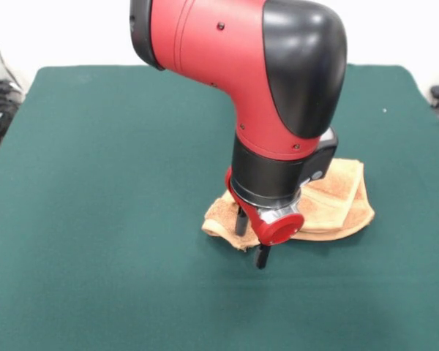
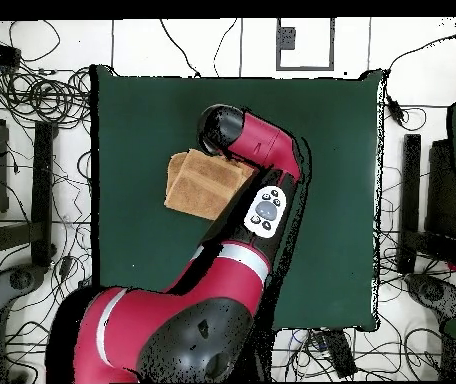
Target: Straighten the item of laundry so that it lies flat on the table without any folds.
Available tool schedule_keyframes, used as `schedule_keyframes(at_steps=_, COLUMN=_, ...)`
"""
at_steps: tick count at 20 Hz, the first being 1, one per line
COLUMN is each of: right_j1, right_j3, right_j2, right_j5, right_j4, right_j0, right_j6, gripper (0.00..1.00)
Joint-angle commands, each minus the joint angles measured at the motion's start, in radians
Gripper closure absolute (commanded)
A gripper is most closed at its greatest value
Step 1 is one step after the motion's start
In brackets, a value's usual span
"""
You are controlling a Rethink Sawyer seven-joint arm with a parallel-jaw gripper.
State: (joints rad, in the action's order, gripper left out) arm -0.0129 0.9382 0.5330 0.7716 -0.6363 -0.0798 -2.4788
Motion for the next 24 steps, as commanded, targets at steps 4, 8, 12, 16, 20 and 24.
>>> schedule_keyframes(at_steps=4, right_j1=-0.064, right_j3=0.067, right_j2=-0.111, right_j5=0.088, right_j4=-0.019, right_j0=-0.016, right_j6=-0.269, gripper=0.0)
schedule_keyframes(at_steps=8, right_j1=-0.063, right_j3=0.067, right_j2=-0.114, right_j5=0.091, right_j4=-0.018, right_j0=-0.015, right_j6=-0.264, gripper=0.0)
schedule_keyframes(at_steps=12, right_j1=-0.063, right_j3=0.066, right_j2=-0.115, right_j5=0.092, right_j4=-0.017, right_j0=-0.014, right_j6=-0.26, gripper=0.0)
schedule_keyframes(at_steps=16, right_j1=-0.062, right_j3=0.066, right_j2=-0.118, right_j5=0.095, right_j4=-0.017, right_j0=-0.013, right_j6=-0.257, gripper=1.0)
schedule_keyframes(at_steps=20, right_j1=-0.062, right_j3=0.066, right_j2=-0.121, right_j5=0.096, right_j4=-0.016, right_j0=-0.011, right_j6=-0.251, gripper=1.0)
schedule_keyframes(at_steps=24, right_j1=-0.059, right_j3=0.068, right_j2=-0.129, right_j5=0.102, right_j4=-0.019, right_j0=-0.008, right_j6=-0.248, gripper=1.0)
